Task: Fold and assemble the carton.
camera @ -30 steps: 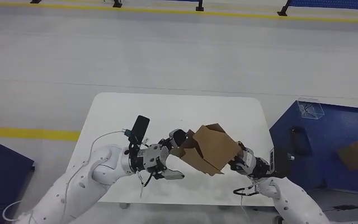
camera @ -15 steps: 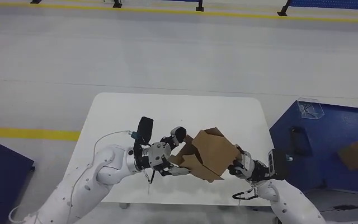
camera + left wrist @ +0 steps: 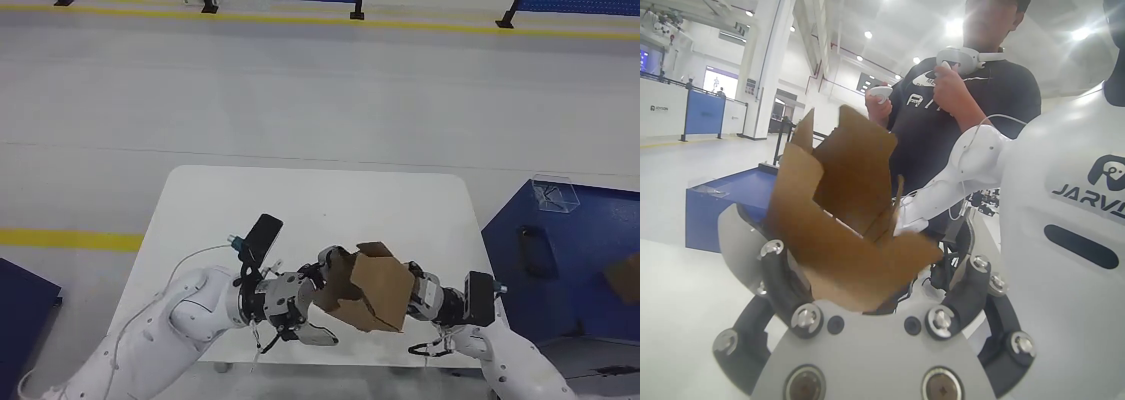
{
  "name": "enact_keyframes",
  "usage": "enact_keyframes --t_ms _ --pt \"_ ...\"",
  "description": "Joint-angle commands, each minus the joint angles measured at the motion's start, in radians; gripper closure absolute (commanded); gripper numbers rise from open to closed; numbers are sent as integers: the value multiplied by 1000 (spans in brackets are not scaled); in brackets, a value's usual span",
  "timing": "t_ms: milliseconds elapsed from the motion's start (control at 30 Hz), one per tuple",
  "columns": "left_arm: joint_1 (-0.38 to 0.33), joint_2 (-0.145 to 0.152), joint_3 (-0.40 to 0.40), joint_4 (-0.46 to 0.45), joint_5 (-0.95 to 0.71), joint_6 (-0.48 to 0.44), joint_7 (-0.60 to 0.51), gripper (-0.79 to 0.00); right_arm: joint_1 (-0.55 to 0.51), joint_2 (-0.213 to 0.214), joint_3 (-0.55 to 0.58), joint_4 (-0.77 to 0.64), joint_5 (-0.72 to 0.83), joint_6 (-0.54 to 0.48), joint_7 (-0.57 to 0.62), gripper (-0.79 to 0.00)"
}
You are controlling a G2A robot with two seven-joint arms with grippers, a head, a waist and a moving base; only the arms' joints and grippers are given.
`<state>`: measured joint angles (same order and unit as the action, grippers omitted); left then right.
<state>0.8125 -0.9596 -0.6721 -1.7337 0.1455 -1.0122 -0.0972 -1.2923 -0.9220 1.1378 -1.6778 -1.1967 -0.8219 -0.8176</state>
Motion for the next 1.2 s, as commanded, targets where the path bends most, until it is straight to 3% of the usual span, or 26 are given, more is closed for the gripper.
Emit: enact_keyframes --t_ms 0,467,1167 --pt "4 3 -2 -7 -20 0 -21 -785 0 -2 2 0 -16 17 -3 0" --pt "36 8 -41 -25 -88 0 -115 -785 -7 -17 17 -3 -152 139 -16 0" --pt "64 -3 -76 1 -134 0 -234 -785 -5 -38 14 10 -216 236 -13 0"
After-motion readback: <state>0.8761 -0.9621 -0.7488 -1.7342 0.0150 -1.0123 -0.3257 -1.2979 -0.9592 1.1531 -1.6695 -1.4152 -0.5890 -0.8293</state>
